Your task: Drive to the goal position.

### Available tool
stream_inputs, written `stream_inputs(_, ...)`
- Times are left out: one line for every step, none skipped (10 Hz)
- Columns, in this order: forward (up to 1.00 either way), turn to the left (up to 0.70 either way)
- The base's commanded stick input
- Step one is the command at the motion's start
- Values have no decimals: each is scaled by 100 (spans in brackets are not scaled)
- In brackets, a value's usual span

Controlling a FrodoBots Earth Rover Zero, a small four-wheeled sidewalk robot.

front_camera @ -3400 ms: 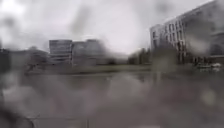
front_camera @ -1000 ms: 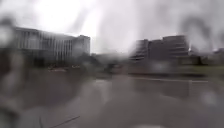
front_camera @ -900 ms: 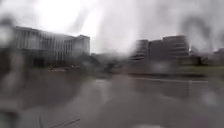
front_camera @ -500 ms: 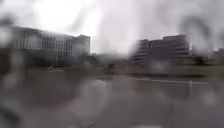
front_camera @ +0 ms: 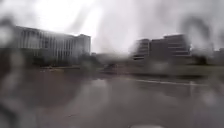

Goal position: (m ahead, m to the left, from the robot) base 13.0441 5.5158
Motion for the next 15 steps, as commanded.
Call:
stream_inputs(100, 0)
stream_inputs(100, 0)
stream_inputs(100, 5)
stream_inputs(100, 23)
stream_inputs(100, 38)
stream_inputs(100, 40)
stream_inputs(100, 40)
stream_inputs(100, 40)
stream_inputs(100, 40)
stream_inputs(100, 18)
stream_inputs(100, 0)
stream_inputs(100, 0)
stream_inputs(100, 0)
stream_inputs(100, 0)
stream_inputs(100, 0)
